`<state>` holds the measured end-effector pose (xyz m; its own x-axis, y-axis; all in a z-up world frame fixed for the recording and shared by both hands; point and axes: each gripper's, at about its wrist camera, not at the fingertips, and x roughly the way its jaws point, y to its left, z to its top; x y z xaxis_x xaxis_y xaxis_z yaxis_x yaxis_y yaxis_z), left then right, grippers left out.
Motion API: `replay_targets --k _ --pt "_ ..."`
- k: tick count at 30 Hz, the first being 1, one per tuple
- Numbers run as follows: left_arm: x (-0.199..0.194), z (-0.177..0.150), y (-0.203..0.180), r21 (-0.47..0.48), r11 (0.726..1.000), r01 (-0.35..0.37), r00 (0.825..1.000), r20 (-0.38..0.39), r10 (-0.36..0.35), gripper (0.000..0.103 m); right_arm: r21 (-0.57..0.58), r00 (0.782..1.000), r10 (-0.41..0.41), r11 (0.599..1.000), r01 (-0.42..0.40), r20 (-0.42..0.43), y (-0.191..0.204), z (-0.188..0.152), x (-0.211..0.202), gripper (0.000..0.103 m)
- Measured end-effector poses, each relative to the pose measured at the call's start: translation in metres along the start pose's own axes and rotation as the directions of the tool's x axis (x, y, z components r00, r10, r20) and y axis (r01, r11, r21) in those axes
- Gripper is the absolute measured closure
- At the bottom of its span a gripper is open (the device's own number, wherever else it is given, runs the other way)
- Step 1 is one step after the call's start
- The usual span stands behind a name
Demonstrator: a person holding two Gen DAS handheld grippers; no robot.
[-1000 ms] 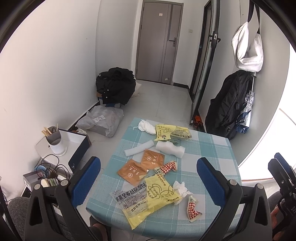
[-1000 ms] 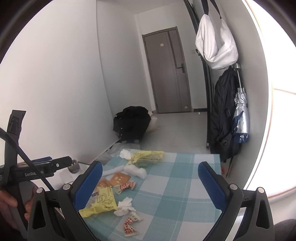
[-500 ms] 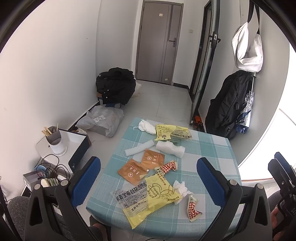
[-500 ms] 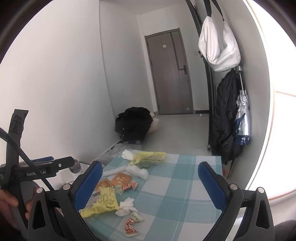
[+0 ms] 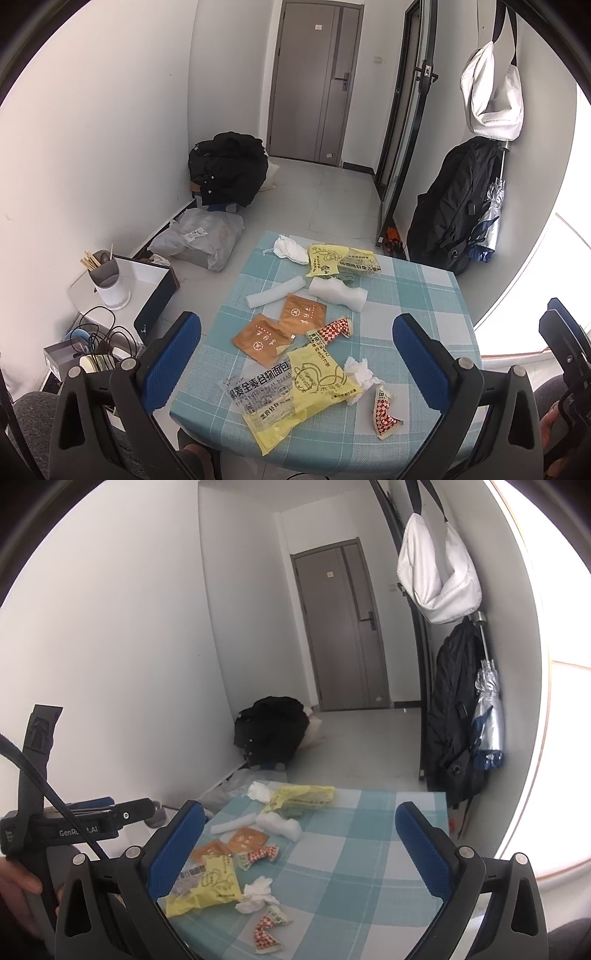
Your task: Collect trash
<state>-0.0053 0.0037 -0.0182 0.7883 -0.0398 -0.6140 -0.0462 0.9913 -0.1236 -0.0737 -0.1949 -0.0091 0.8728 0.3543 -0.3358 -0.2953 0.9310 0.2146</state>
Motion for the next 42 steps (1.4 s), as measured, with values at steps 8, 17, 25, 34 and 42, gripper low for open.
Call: replay_targets --k 8,17,25,34,42 --pt "0.008 -0.001 -0.001 0.013 1.0 0.011 1.0 -0.026 -0.01 0.001 0.0 1.0 -0.001 1.0 0.001 -0.018 0.0 0.0 0.006 0.0" --pt "0.047 -0.001 0.026 0.041 0.992 0.122 0.972 -0.208 -0.11 0.001 0.018 0.998 -0.006 1.0 0.007 -0.06 -0.008 0.0 0.023 0.0" --pt "0.093 -0.023 0.02 0.249 0.928 0.277 0.884 -0.445 -0.144 0.001 0.045 0.994 0.027 0.999 -0.022 -0.107 -0.016 0.003 0.043 0.0" --pt "0.116 -0.043 0.012 0.321 0.873 0.367 0.817 -0.56 -0.138 0.001 0.02 0.987 0.056 0.998 -0.053 -0.15 -0.014 -0.005 0.054 0.0" --pt "0.121 -0.061 0.005 0.397 0.832 0.388 0.784 -0.617 -0.071 0.001 0.014 0.98 0.084 0.996 -0.083 -0.18 -0.011 -0.009 0.057 0.0"
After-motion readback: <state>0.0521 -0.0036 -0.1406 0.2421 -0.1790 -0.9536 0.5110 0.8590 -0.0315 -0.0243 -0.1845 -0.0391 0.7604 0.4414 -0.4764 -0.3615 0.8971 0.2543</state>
